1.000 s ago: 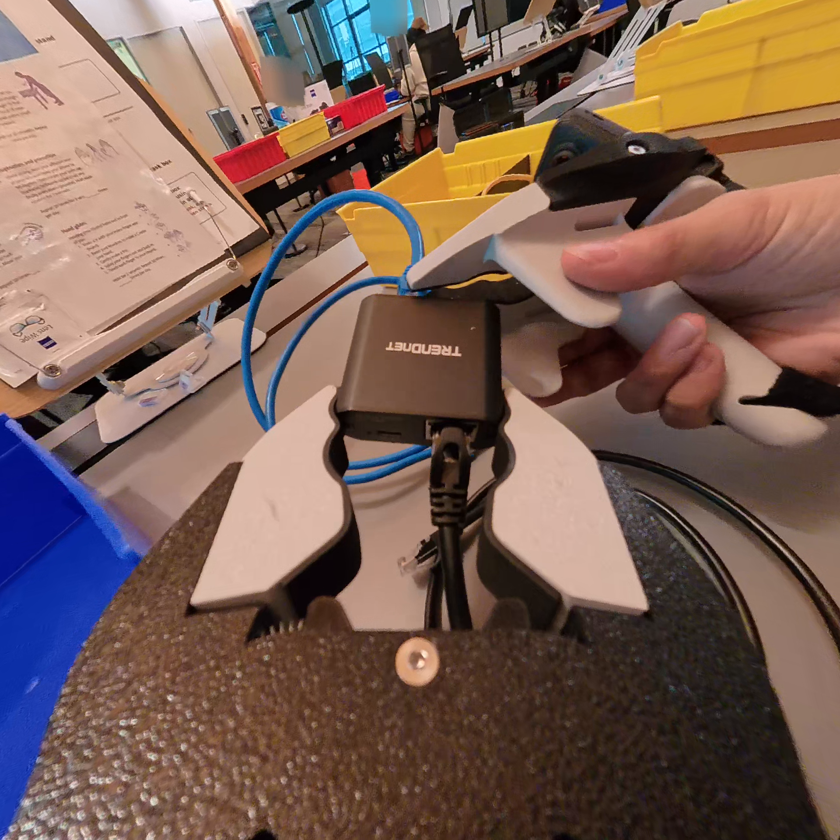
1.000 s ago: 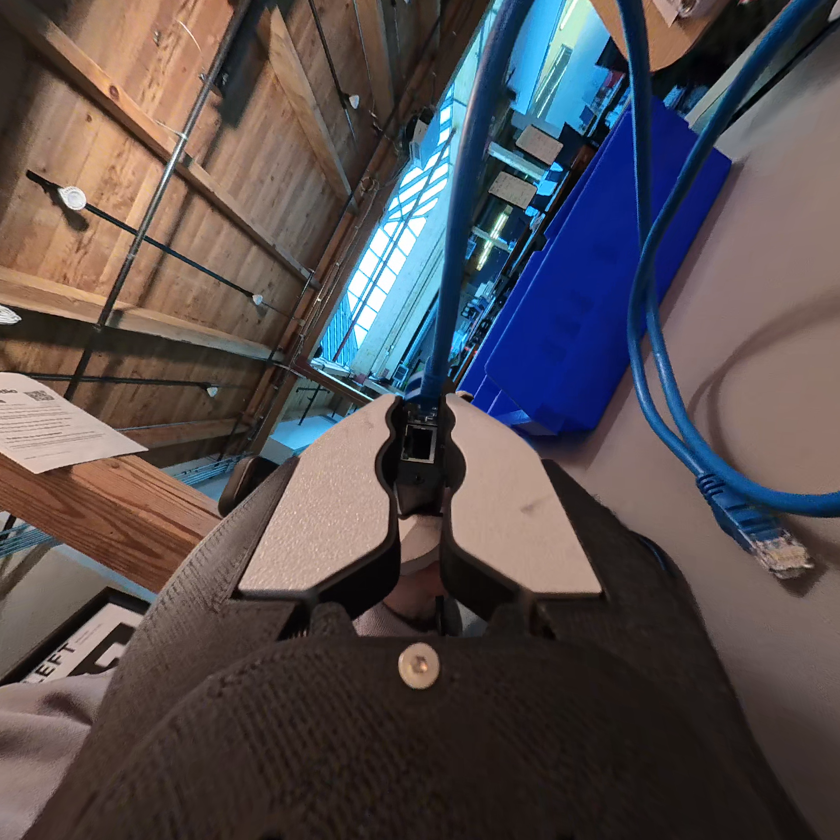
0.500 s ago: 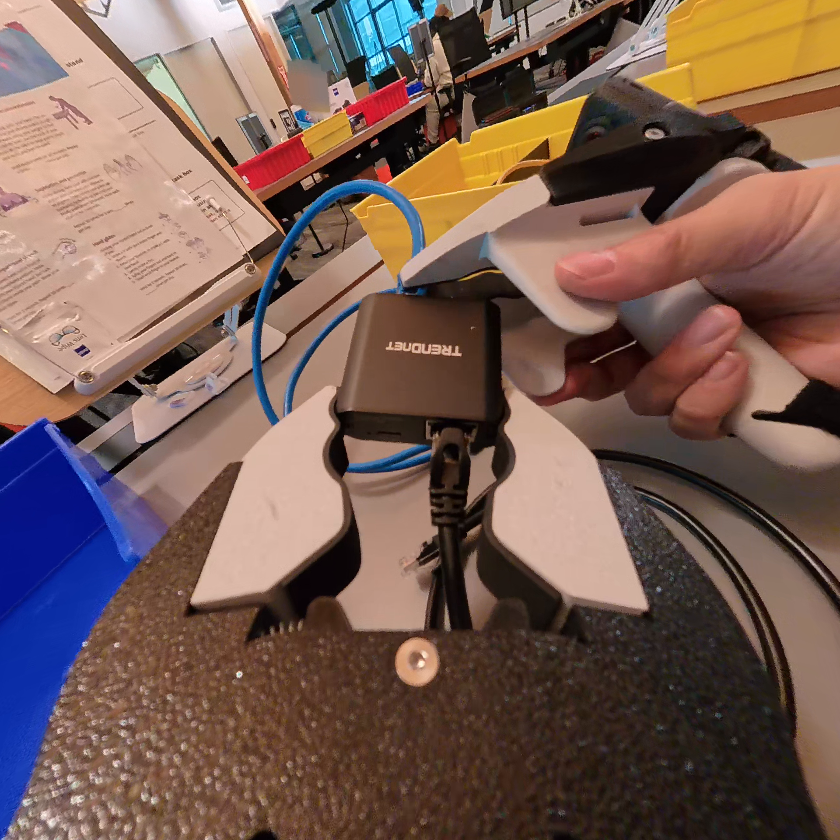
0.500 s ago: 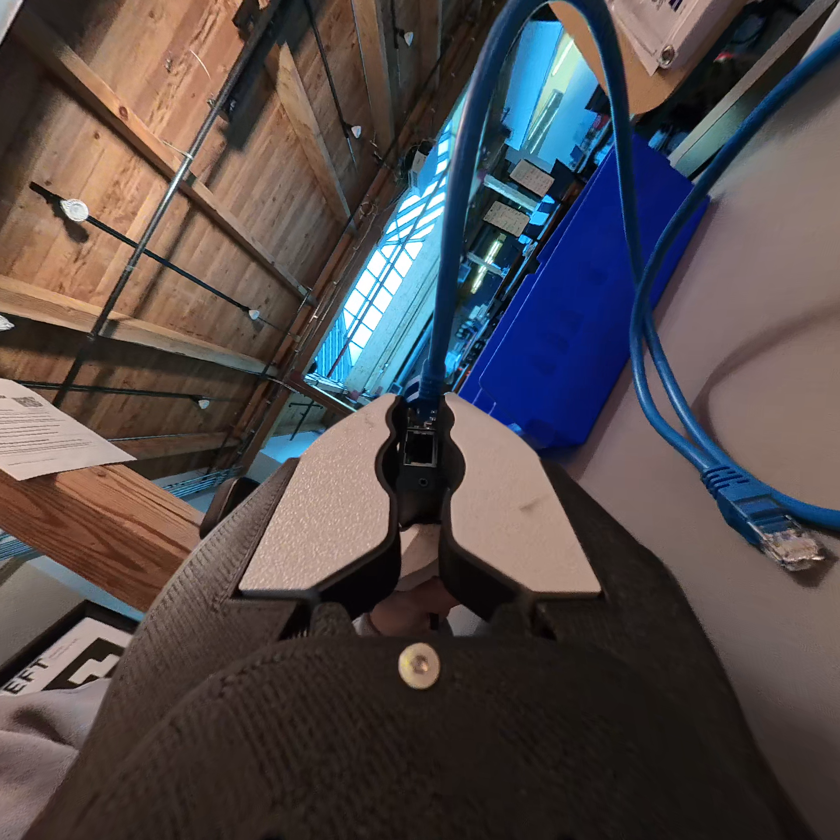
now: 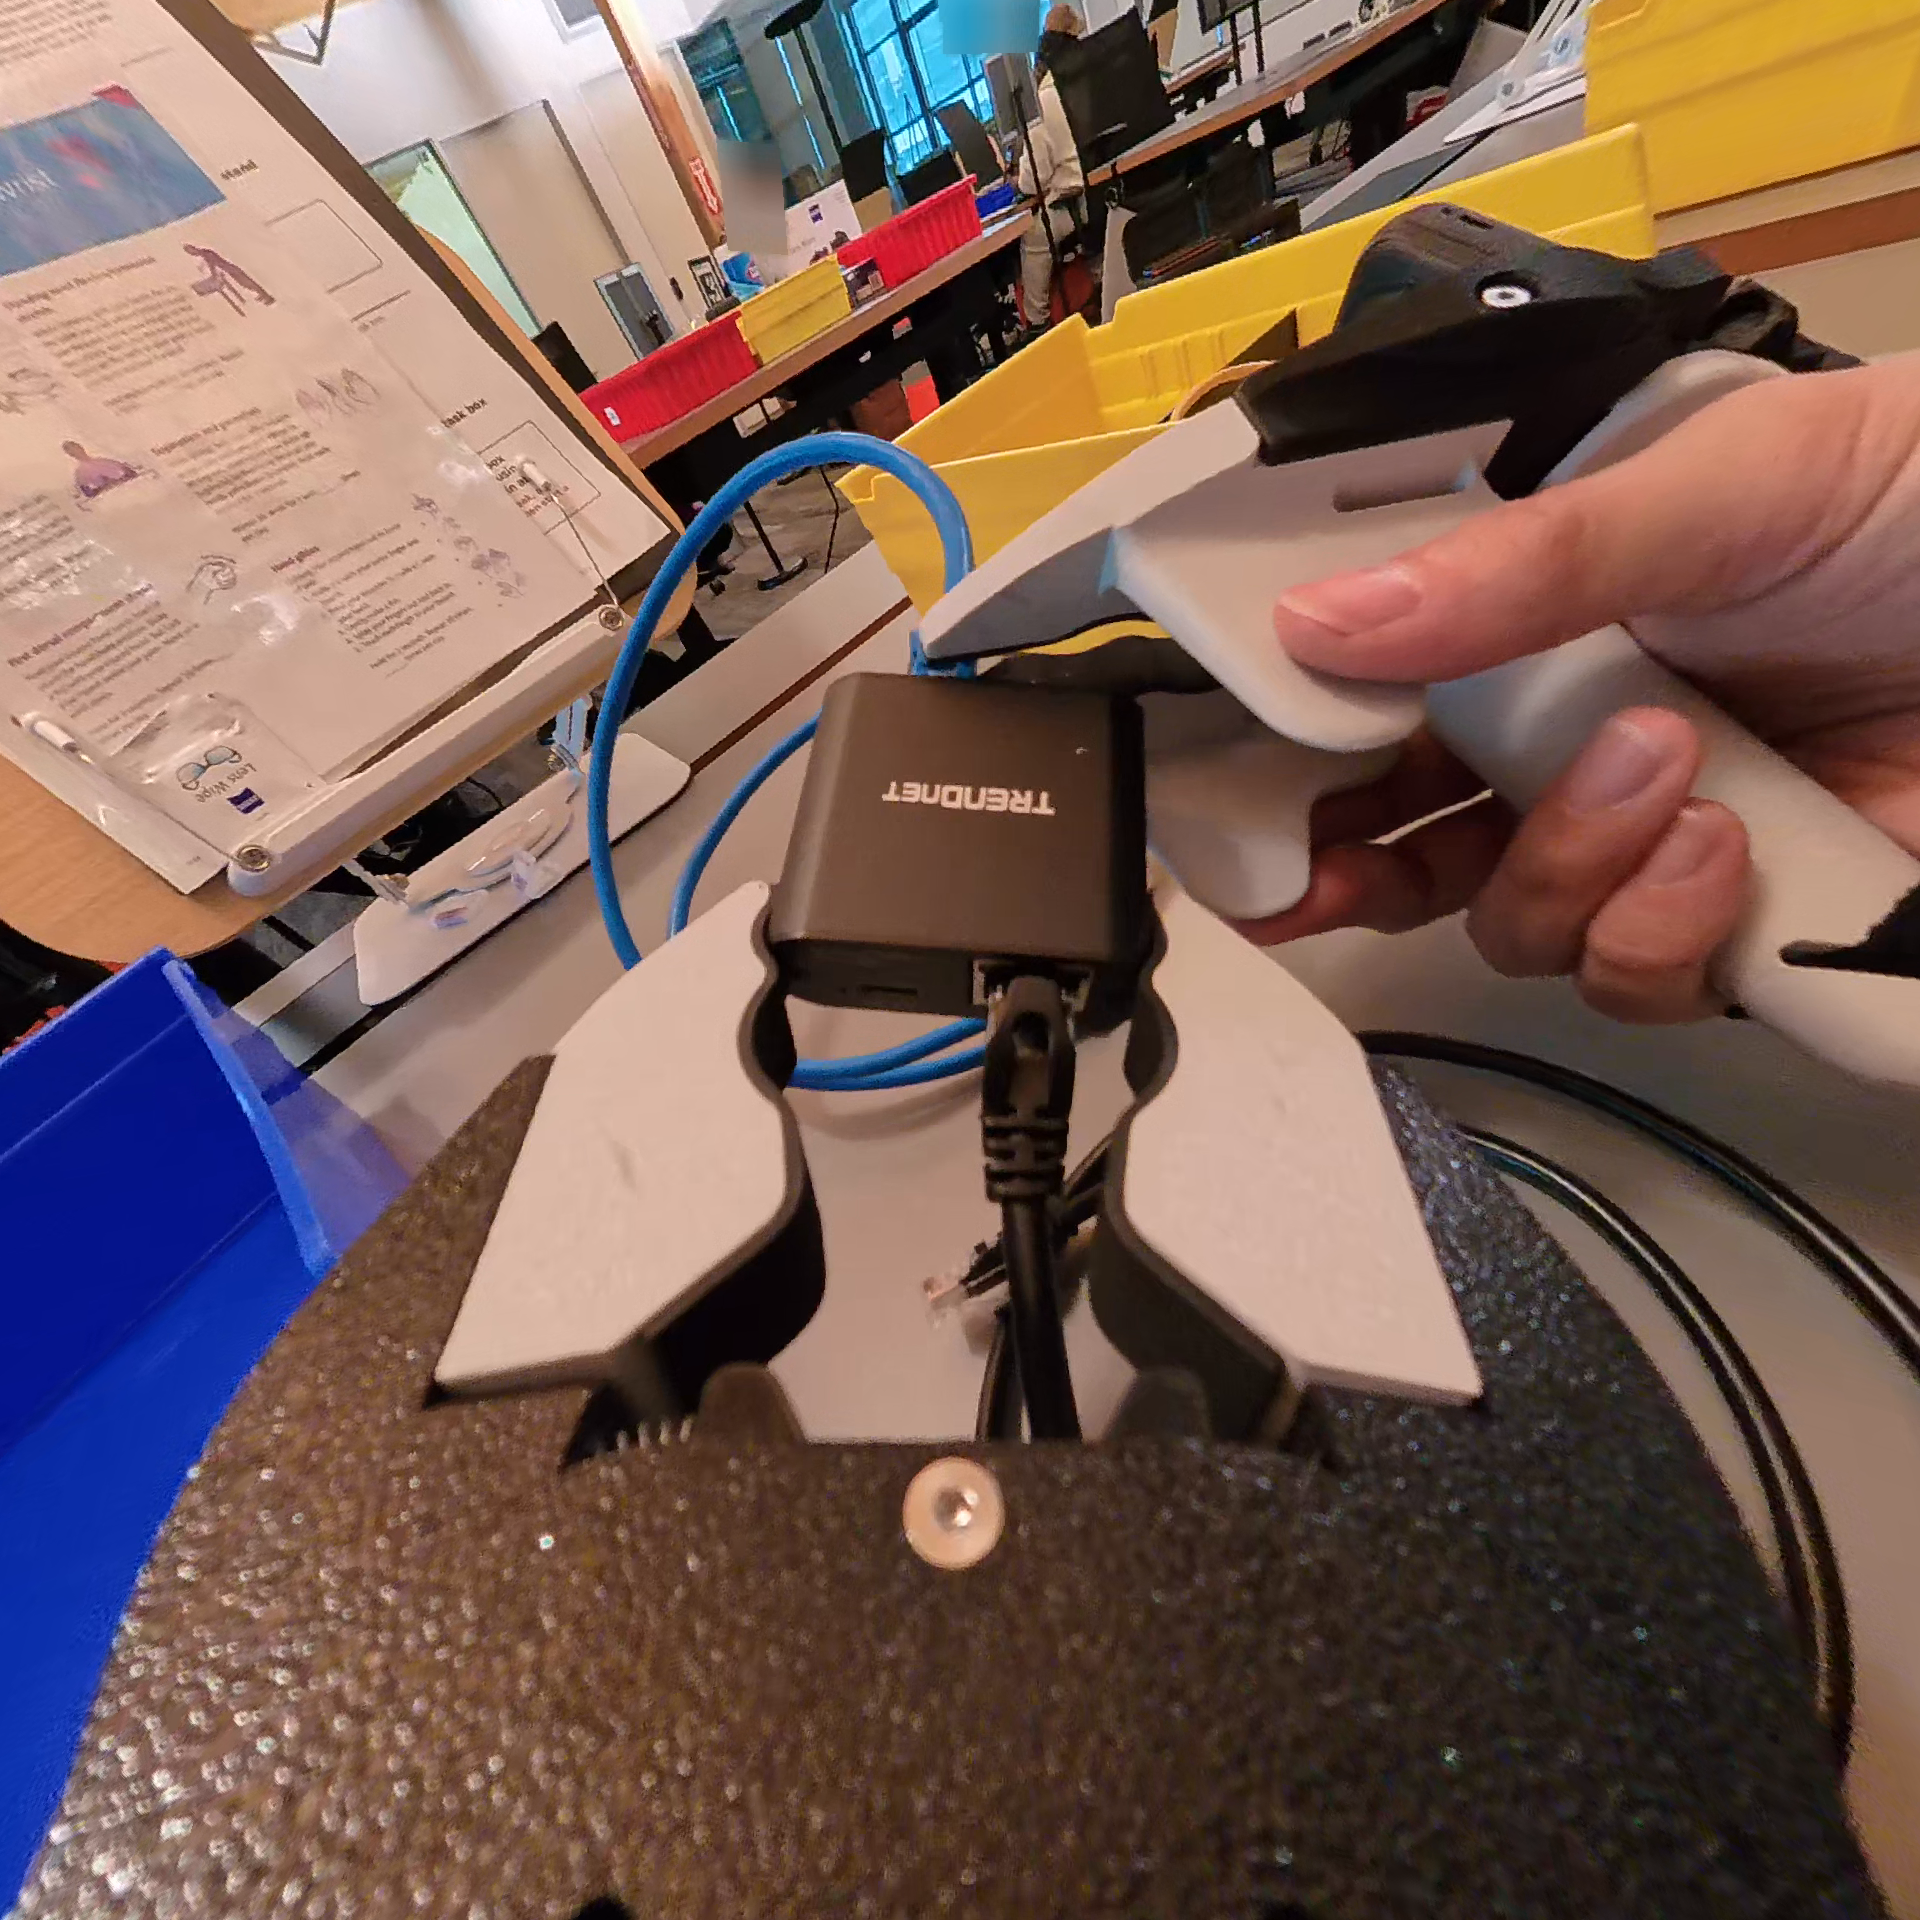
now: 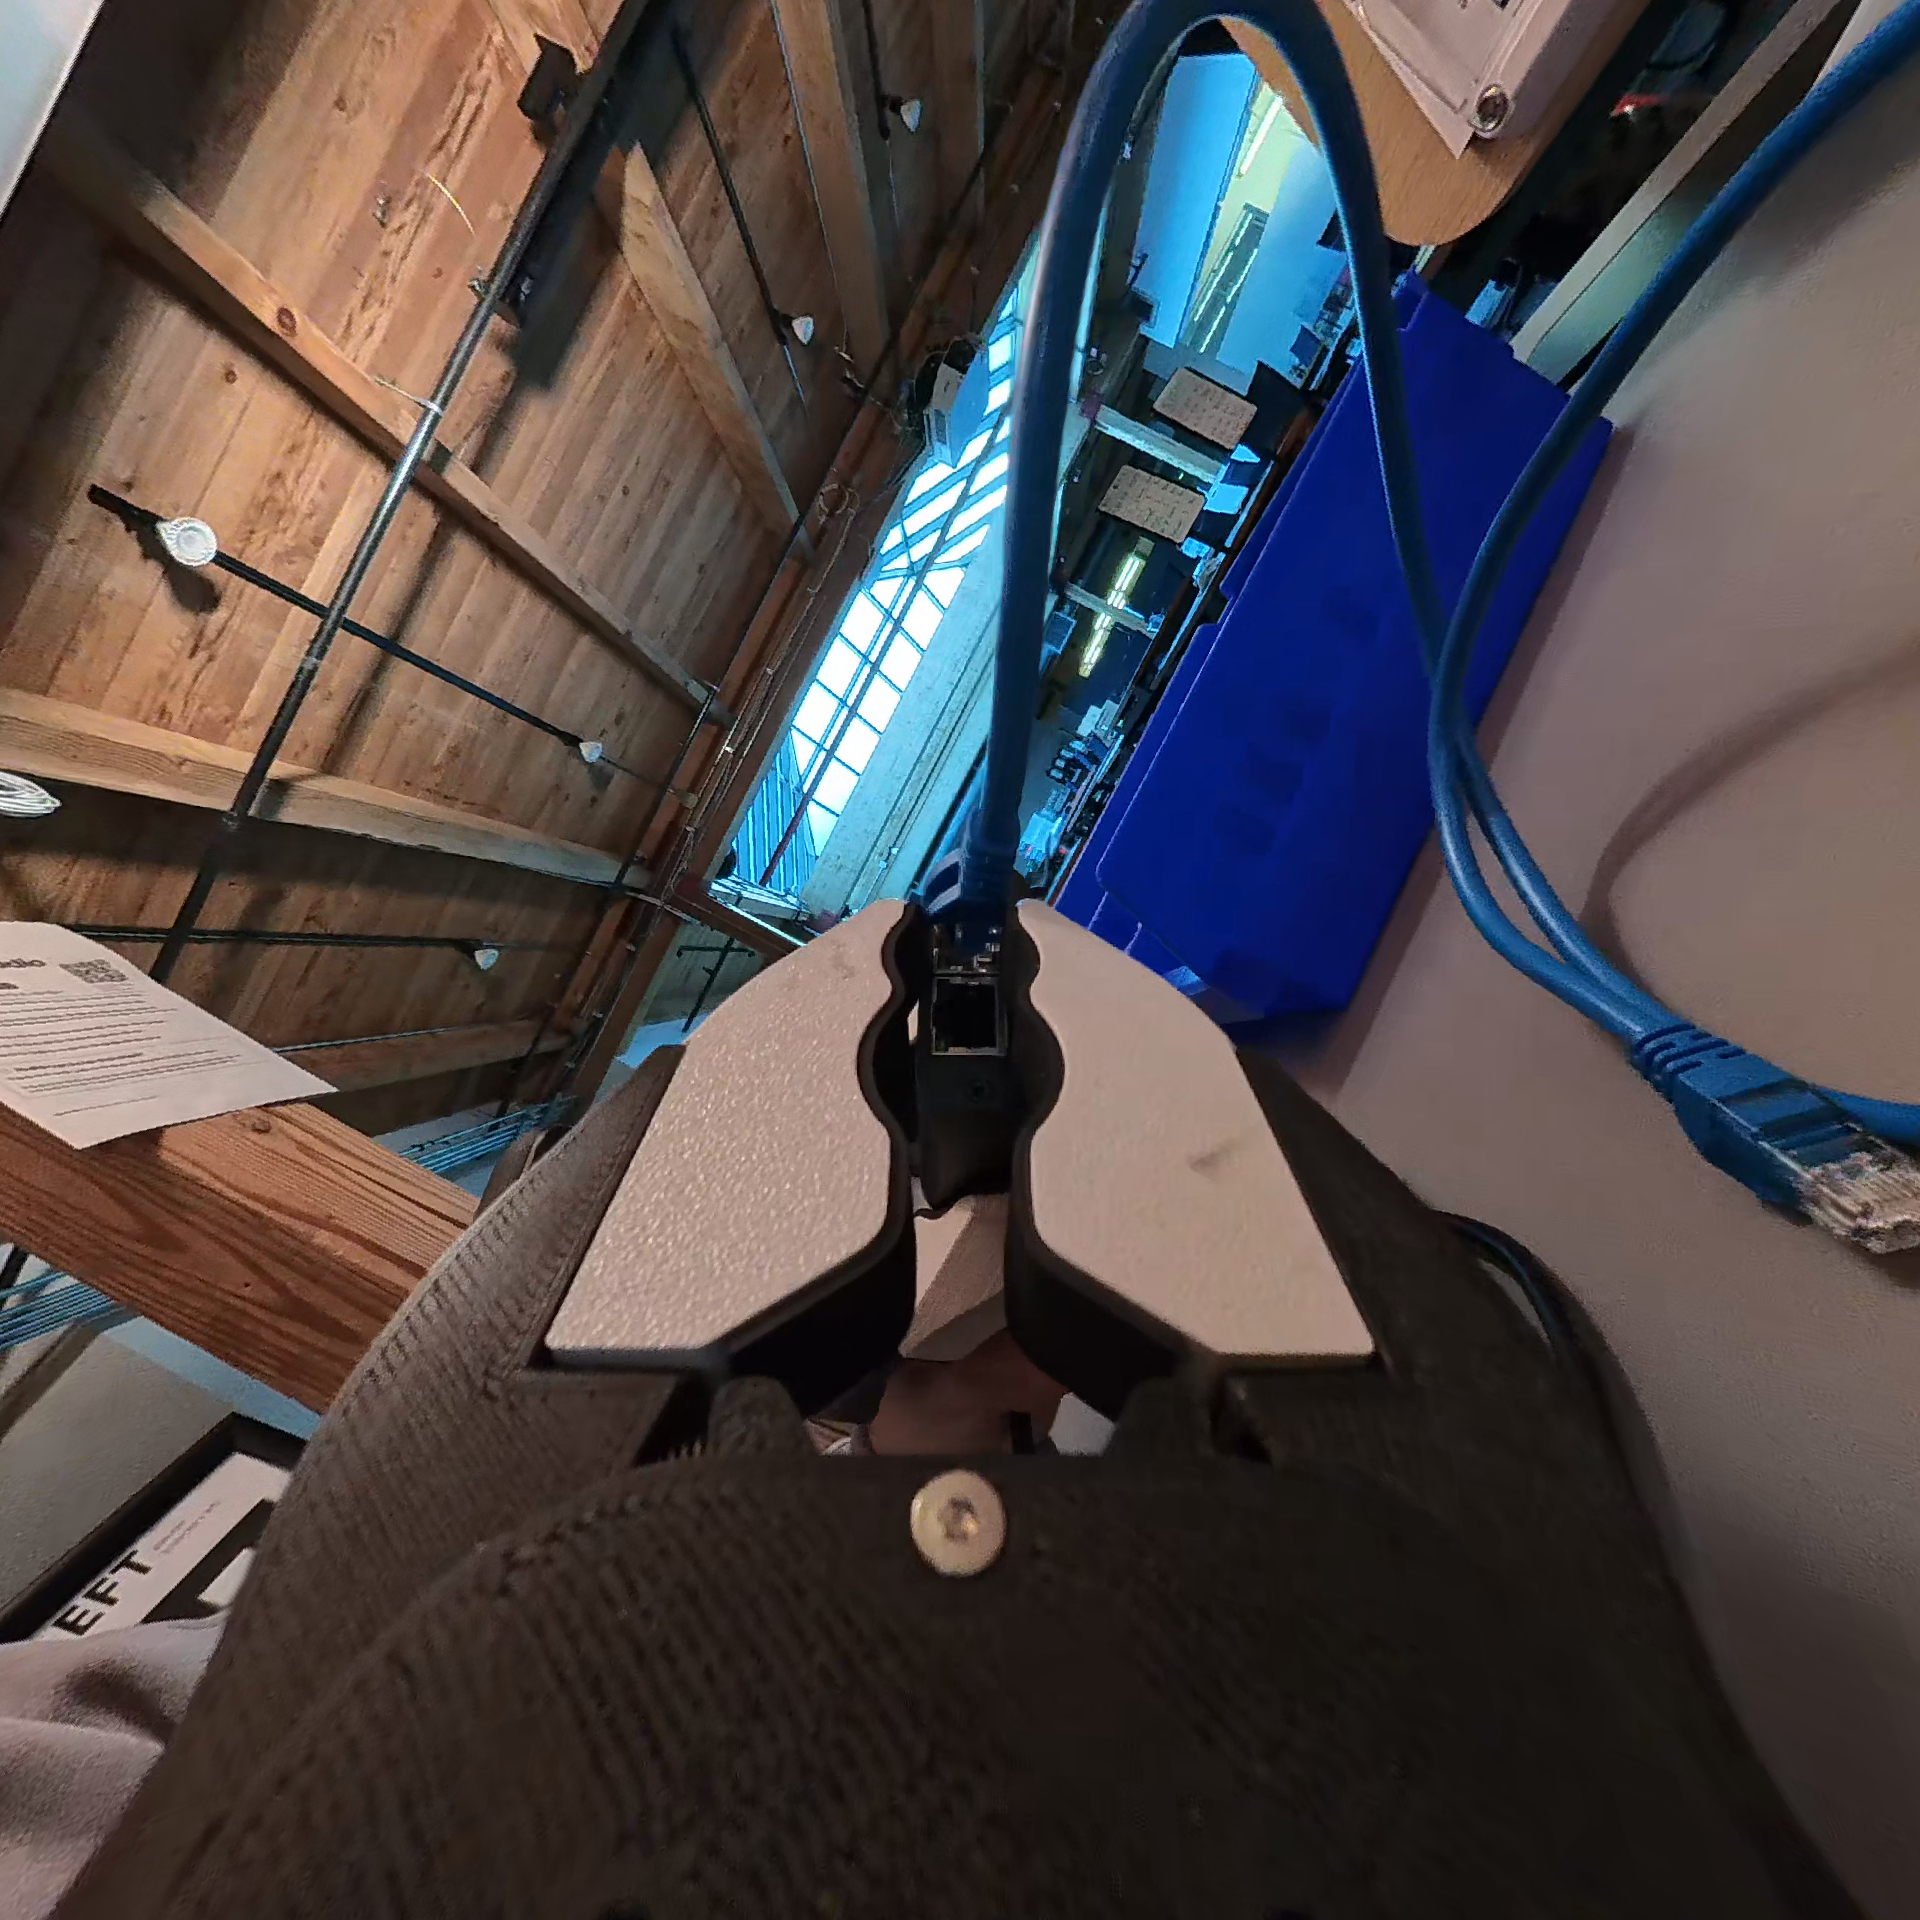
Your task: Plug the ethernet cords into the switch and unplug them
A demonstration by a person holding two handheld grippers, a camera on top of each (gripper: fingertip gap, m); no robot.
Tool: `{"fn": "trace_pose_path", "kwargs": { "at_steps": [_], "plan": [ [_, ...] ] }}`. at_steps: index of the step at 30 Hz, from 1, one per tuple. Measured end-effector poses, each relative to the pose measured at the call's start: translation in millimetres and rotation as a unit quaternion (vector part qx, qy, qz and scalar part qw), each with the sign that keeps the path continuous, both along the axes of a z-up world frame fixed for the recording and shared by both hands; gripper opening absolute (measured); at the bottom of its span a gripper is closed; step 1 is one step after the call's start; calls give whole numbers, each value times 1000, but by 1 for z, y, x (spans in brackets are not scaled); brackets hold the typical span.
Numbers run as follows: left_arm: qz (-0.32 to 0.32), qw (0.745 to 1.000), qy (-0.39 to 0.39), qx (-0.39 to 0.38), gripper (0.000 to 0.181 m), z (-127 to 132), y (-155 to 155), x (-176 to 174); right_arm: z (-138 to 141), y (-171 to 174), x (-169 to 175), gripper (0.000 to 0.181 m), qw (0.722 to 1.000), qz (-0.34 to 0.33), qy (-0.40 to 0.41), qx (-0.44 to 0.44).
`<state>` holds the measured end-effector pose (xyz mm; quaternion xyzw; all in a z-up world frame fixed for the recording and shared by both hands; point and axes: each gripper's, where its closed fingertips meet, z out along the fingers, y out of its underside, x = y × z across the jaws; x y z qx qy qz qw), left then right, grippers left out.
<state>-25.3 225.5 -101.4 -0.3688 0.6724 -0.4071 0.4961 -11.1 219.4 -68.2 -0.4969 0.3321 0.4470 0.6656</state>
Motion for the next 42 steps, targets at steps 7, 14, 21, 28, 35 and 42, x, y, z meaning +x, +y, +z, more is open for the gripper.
{"fn": "trace_pose_path", "kwargs": {
  "at_steps": [7,14,21,28,35,42],
  "plan": [
    [-3,1000,-5,-3,62,2,-1,-1,1,-1,-2,14,999,-5,-46,-2],
    [-12,1000,-16,-11,62,2,-7,0,5,-6,-5,14,986,-38,-161,-13],
    [-18,999,-39,-32,62,12,-11,-1,14,-9,-7,14,978,-41,-204,-2],
    [-2,998,-55,-20,62,17,-13,-1,19,-12,-8,15,970,-43,-239,1],
    [10,996,-84,-6,62,20,-9,-3,26,-10,-13,13,980,4,-198,15],
    [12,997,-77,12,62,19,-5,-3,23,-6,-12,13,991,10,-130,35]
  ]
}}
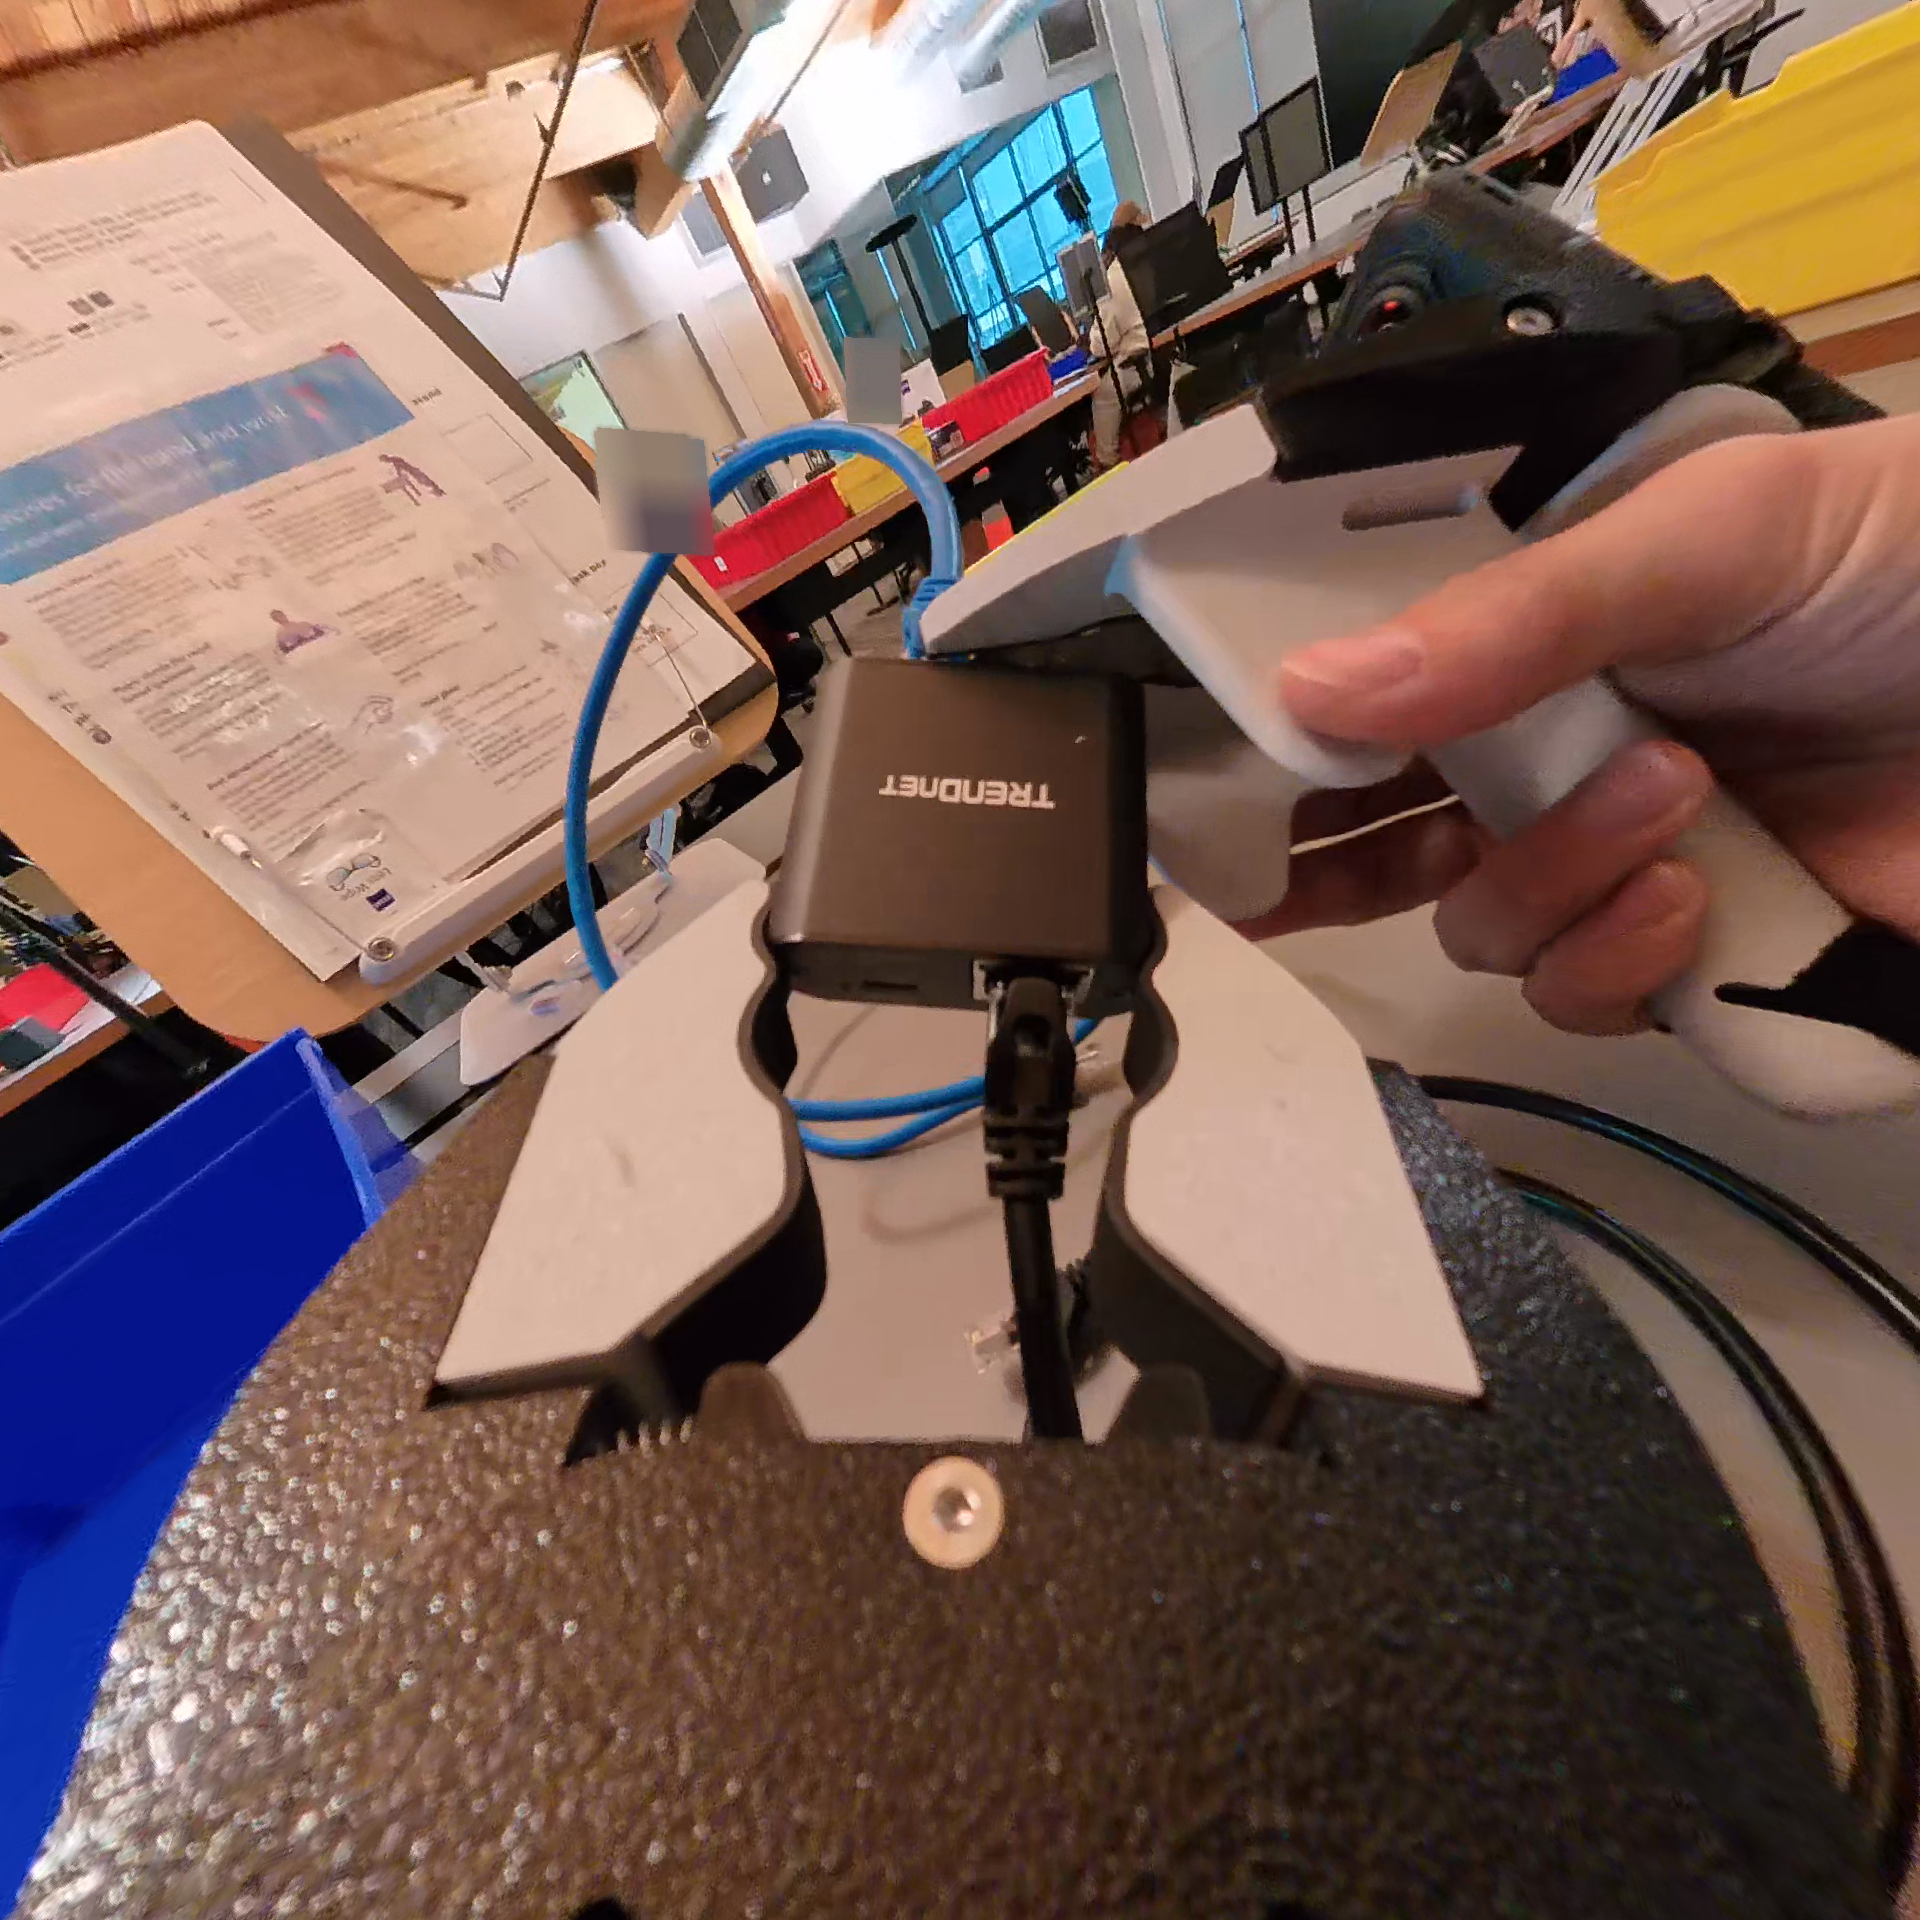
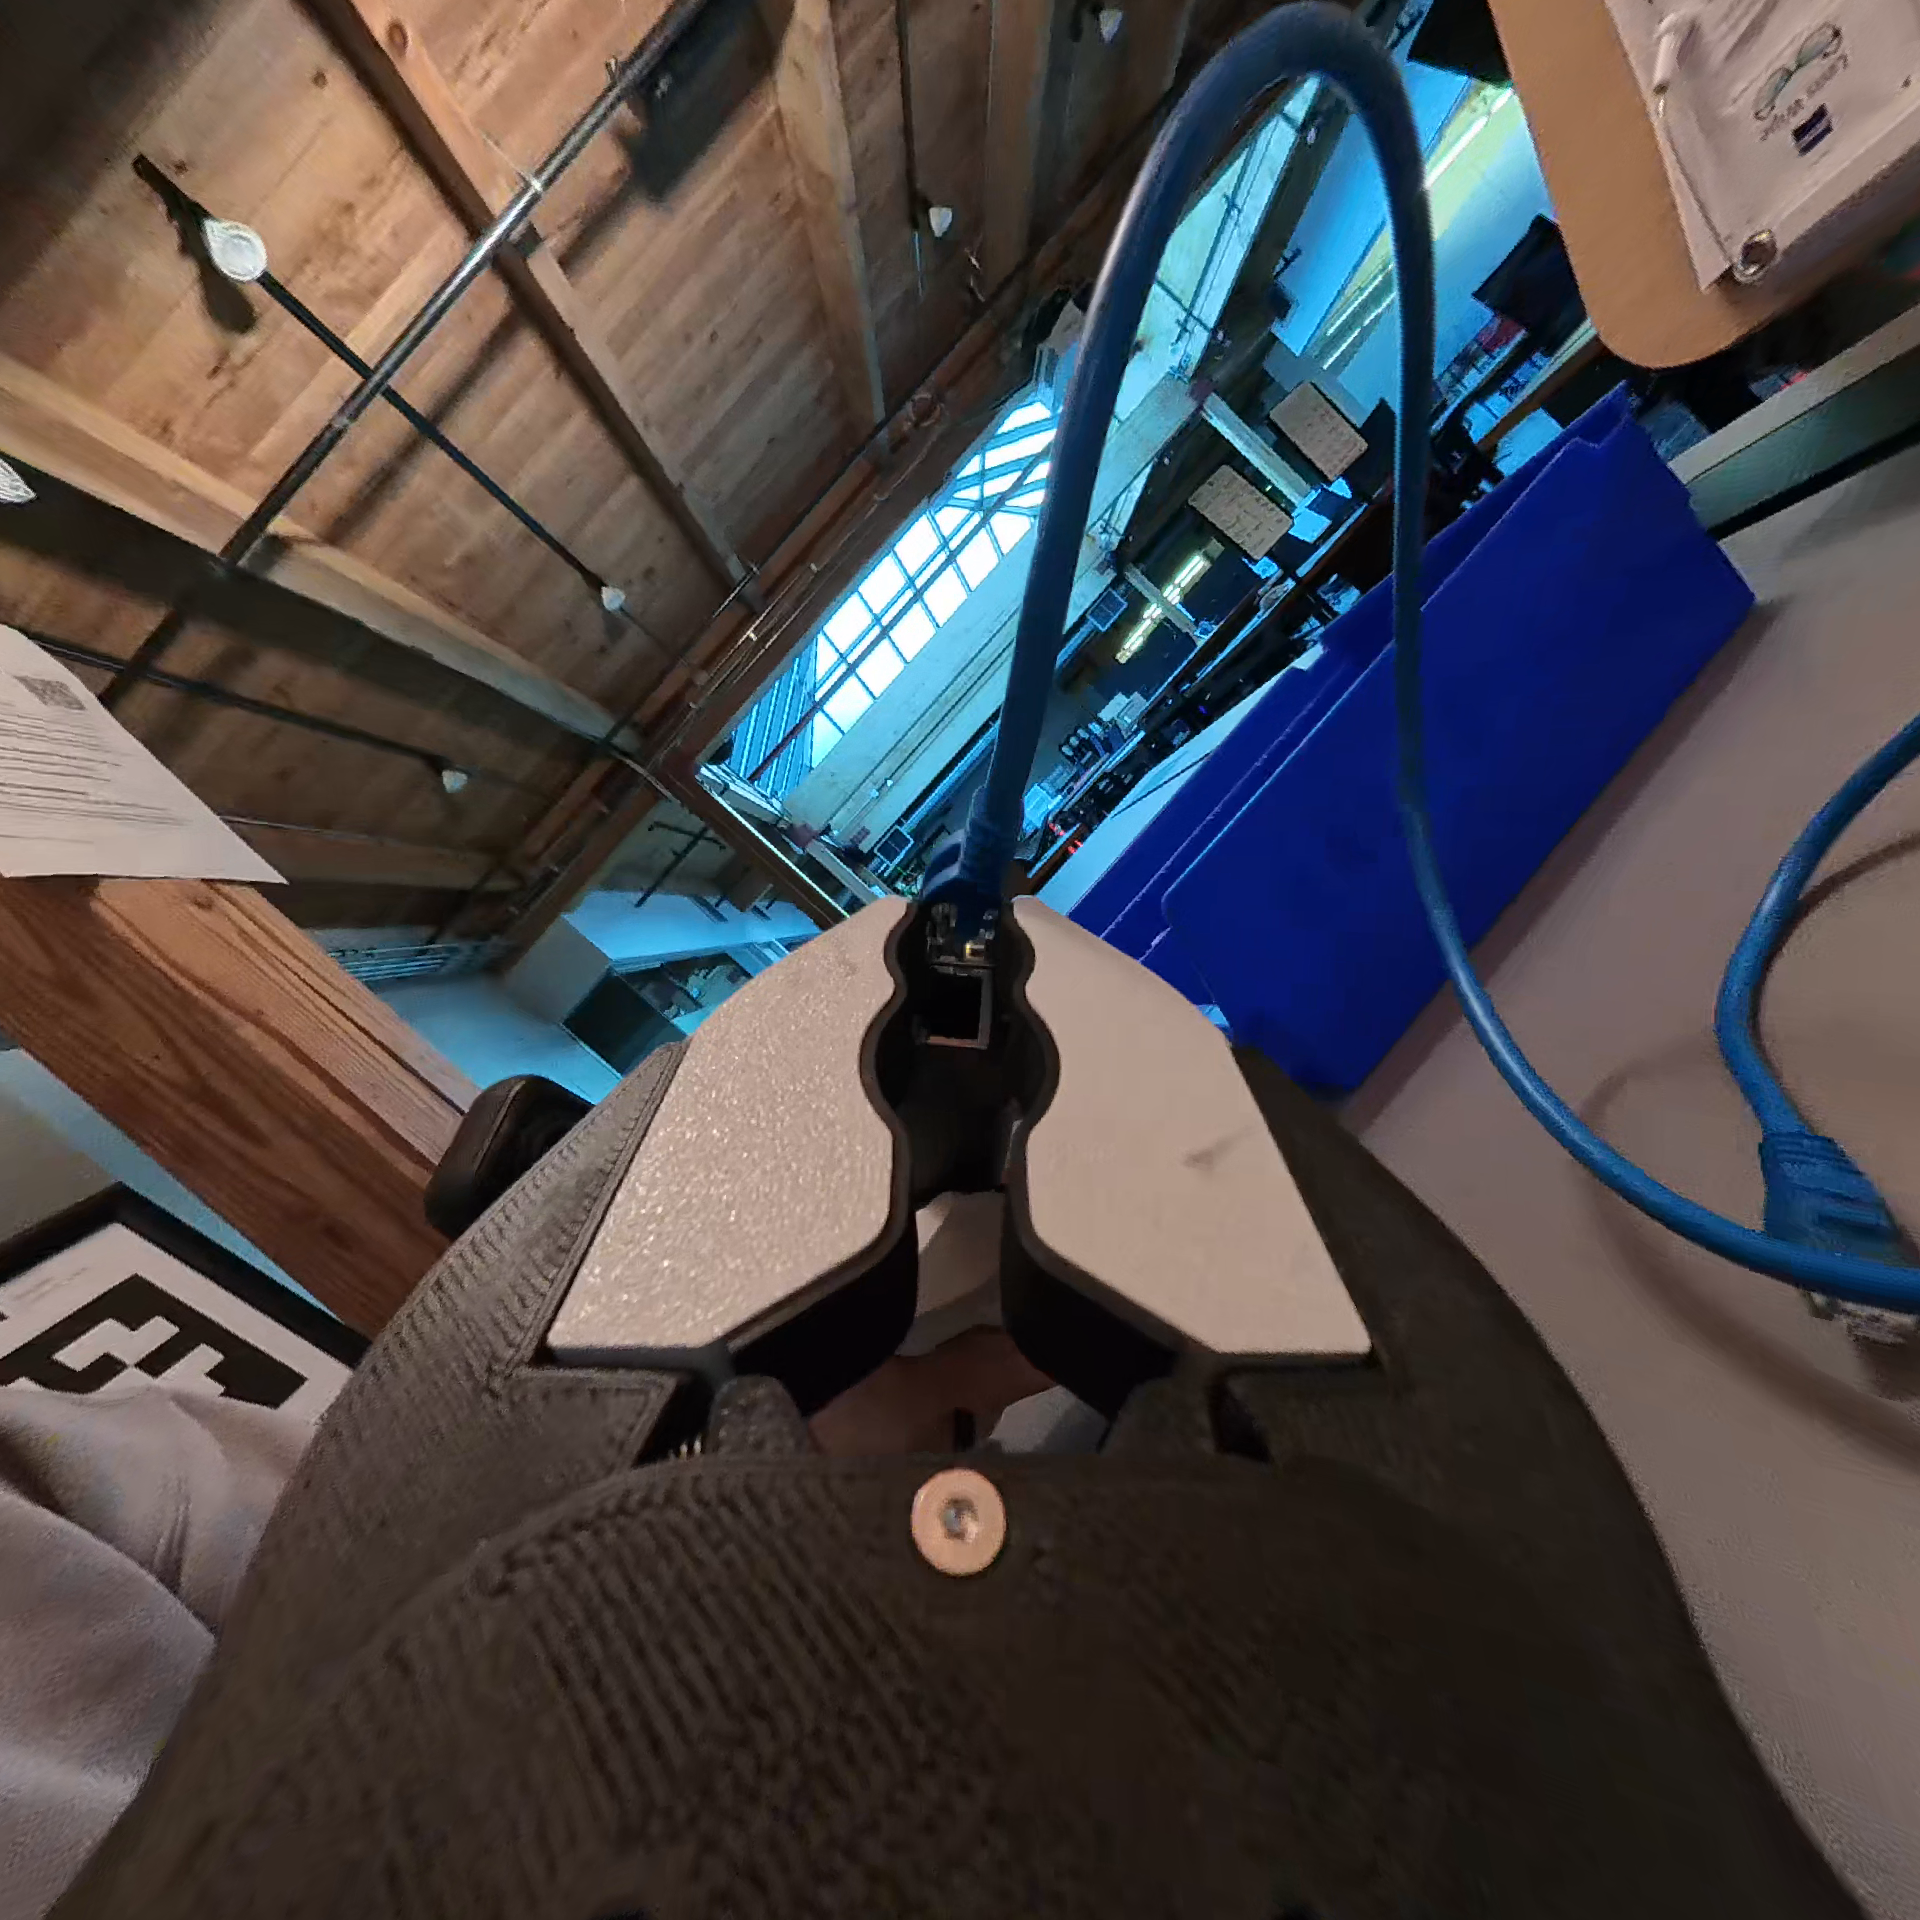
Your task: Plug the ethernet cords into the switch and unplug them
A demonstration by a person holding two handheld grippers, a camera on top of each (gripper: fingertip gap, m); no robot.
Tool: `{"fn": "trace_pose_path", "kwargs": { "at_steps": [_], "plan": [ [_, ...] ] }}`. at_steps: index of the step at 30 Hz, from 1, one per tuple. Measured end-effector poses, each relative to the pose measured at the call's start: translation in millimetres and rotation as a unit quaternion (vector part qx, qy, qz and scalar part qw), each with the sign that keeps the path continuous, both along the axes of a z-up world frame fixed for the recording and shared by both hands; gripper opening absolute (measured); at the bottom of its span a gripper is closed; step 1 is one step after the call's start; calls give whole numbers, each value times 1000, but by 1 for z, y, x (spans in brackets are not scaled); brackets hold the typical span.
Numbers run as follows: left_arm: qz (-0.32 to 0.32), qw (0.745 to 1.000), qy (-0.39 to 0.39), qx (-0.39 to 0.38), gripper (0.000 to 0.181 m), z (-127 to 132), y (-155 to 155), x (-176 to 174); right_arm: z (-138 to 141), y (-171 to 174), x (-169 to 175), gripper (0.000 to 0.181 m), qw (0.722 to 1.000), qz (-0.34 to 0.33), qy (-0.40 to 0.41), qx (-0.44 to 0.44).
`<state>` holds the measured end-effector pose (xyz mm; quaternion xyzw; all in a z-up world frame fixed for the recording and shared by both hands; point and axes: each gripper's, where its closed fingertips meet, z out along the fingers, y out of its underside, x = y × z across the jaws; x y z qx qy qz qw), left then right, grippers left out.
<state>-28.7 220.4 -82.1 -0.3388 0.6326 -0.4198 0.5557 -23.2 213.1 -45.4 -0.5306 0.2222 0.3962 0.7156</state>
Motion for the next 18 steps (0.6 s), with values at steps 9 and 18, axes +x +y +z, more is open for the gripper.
{"fn": "trace_pose_path", "kwargs": {
  "at_steps": [9,18],
  "plan": [
    [-1,1000,-3,1,62,2,-2,0,3,-2,0,13,1000,1,26,17],
    [6,1000,0,12,62,-1,-3,1,1,-1,4,13,999,-12,40,10]
  ]
}}
